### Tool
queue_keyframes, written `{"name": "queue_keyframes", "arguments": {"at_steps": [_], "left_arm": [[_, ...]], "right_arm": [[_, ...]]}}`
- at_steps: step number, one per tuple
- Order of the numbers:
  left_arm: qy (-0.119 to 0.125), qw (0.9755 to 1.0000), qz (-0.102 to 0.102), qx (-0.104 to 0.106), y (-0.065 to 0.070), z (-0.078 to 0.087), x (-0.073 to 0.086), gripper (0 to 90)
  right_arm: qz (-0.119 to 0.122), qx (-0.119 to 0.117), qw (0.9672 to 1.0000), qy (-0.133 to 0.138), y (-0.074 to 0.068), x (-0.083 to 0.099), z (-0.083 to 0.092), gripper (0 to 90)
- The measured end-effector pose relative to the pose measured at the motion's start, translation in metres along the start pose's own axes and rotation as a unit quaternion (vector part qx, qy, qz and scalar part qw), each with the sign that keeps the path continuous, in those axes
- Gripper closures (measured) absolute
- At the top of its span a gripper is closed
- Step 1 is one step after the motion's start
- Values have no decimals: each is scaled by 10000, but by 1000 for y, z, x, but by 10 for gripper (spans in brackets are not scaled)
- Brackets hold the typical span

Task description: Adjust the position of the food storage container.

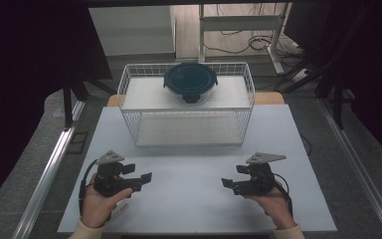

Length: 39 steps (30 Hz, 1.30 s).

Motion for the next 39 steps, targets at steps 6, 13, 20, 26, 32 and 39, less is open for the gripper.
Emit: {"name": "queue_keyframes", "arguments": {"at_steps": [6,13,20,26,32,39], "left_arm": [[150,9994,-48,-321,-14,30,-14,311],[158,9975,-32,-690,-31,55,-6,368],[-85,9955,115,-932,-54,68,14,527],[-277,9927,355,-1120,-78,81,40,687],[-470,9888,598,-1285,-96,99,66,827],[-726,9822,935,-1456,-111,115,100,886]], "right_arm": [[-25,72,9999,79,9,-3,8,217],[-52,160,9998,142,14,-3,10,218],[-69,72,9999,105,12,-3,10,218],[-108,22,9999,-47,12,0,5,218],[-105,77,9998,-150,15,2,3,215],[-113,100,9998,-163,19,1,0,214]]}}
Point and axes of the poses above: each handheld gripper's, and its own axes: z roughly backward along the jaws, x roughly out of its underside, y roughly to its right, the point moved 5 cm from there along -z, roughly forward along the jaws, and after that the axes turned 14 degrees about y, right-handed, at the moved point
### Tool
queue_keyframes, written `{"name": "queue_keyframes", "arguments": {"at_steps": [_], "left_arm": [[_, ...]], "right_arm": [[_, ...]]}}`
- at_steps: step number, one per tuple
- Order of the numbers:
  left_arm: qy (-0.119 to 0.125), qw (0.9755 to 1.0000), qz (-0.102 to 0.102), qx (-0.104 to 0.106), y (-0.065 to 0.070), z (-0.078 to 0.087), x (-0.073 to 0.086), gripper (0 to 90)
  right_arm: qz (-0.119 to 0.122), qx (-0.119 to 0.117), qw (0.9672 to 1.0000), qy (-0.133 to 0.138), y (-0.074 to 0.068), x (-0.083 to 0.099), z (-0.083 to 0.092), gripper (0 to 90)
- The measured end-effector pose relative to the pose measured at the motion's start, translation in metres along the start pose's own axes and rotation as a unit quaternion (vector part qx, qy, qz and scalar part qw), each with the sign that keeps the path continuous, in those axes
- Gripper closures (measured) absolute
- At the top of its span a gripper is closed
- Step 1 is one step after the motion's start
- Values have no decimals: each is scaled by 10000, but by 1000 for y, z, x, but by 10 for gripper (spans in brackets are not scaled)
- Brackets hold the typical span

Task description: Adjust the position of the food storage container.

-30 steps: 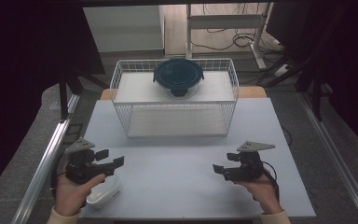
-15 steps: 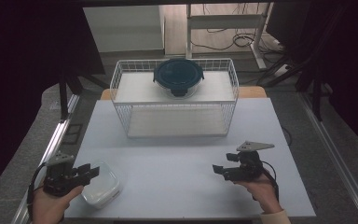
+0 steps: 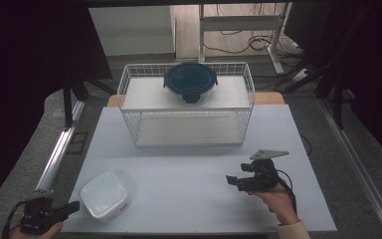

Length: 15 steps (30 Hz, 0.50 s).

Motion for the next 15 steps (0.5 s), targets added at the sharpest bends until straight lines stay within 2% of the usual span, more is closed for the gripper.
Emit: {"name": "queue_keyframes", "arguments": {"at_steps": [2,4,8,10,15], "left_arm": [[-111,9999,127,40,-2,-6,9,898],[-266,9995,93,104,1,-12,16,900],[-415,9989,29,213,9,-16,25,900],[-508,9981,-51,352,17,-19,29,900],[-538,9972,-93,512,27,-29,28,900]], "right_arm": [[-9,-7,10000,17,1,-2,0,214],[-7,9,10000,55,2,-4,1,214],[-23,41,9999,102,3,-6,3,214],[-6,18,9999,100,3,-5,3,214],[-9,30,10000,92,4,-5,2,214]]}}
Point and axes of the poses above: each handheld gripper's, and its own axes: z roughly backward along the jaws, x roughly out of its underside, y roughly to its right, the point moved 5 cm from there along -z, roughly forward along the jaws, and after that the axes turned 14 degrees about y, right-handed, at the moved point
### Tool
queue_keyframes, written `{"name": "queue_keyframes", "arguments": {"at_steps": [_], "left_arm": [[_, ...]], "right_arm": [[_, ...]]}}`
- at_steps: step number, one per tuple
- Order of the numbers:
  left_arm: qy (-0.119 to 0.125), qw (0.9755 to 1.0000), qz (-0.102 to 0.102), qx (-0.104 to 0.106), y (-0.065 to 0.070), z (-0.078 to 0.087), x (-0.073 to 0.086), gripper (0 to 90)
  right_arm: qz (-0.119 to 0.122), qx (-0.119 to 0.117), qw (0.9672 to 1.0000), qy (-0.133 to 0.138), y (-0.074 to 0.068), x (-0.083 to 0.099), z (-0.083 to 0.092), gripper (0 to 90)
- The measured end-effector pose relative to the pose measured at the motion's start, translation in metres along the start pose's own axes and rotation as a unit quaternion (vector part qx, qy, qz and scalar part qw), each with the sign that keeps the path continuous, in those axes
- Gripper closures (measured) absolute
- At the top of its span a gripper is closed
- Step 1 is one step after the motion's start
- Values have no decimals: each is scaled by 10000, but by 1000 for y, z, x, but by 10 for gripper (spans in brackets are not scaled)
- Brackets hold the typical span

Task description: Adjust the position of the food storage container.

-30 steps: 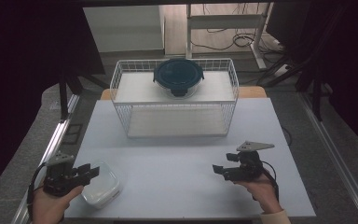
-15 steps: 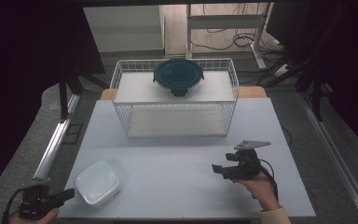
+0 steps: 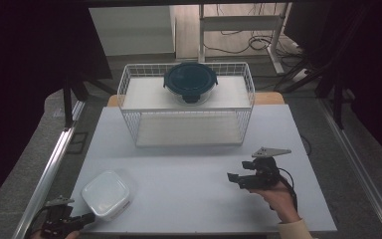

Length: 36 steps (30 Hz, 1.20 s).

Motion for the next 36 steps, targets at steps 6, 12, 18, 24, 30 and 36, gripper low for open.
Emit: {"name": "queue_keyframes", "arguments": {"at_steps": [6,12,18,24,30,36], "left_arm": [[26,9997,-87,208,18,-15,-7,900],[14,9985,-235,502,45,-32,-14,900],[155,9981,-202,555,58,-46,-27,900],[270,9969,-207,706,69,-54,-36,900],[680,9944,-239,777,66,-19,-55,900],[1093,9934,-155,307,30,7,-82,900]], "right_arm": [[-29,22,10000,8,2,0,1,214],[-34,16,10000,7,2,0,1,214],[-24,7,10000,26,2,1,1,214],[15,6,10000,6,1,1,0,214],[19,15,10000,10,0,1,1,214],[8,47,10000,80,1,-1,4,214]]}}
Point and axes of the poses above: each handheld gripper's, and its own axes: z roughly backward along the jaws, x roughly out of its underside, y roughly to its right, the point moved 5 cm from there along -z, roughly forward along the jaws, and after that the axes turned 14 degrees about y, right-handed, at the moved point
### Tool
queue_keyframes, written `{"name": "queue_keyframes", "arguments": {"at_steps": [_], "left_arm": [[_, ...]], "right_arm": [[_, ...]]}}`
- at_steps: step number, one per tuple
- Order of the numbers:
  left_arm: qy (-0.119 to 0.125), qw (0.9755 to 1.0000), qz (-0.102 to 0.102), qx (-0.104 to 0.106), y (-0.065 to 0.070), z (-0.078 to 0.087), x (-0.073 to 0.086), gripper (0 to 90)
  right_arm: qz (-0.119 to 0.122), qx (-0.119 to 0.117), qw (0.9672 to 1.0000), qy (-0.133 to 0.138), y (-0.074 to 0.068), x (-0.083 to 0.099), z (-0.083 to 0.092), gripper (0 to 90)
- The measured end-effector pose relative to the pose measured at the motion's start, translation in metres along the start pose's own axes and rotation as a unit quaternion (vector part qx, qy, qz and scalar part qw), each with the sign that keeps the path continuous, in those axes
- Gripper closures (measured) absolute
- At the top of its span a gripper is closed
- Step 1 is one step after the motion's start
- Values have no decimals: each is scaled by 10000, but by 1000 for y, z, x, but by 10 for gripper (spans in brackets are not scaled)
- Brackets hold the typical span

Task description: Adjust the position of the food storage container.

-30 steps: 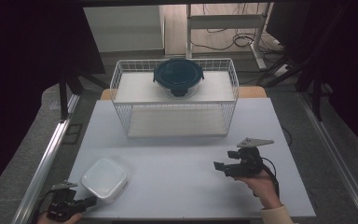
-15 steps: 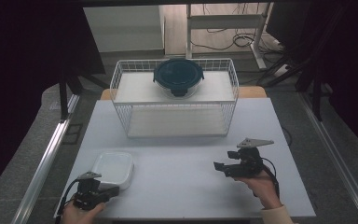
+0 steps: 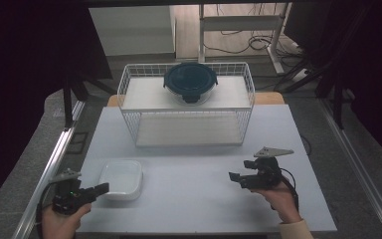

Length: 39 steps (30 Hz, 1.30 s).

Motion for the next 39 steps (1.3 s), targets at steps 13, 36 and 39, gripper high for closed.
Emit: {"name": "queue_keyframes", "arguments": {"at_steps": [13,36,39], "left_arm": [[-374,9977,325,-466,-64,-28,7,900],[-809,9963,211,184,-21,-57,33,900],[-848,9956,191,337,-10,-67,33,900]], "right_arm": [[59,108,9999,-88,0,3,-2,214],[48,166,9998,25,-2,0,3,217],[55,172,9998,-16,-3,1,1,217]]}}
Point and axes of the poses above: each handheld gripper's, and its own axes: z roughly backward along the jaws, x roughly out of its underside, y roughly to its right, the point moved 5 cm from there along -z, roughly forward along the jaws, and after that the axes turned 14 degrees about y, right-handed, at the moved point
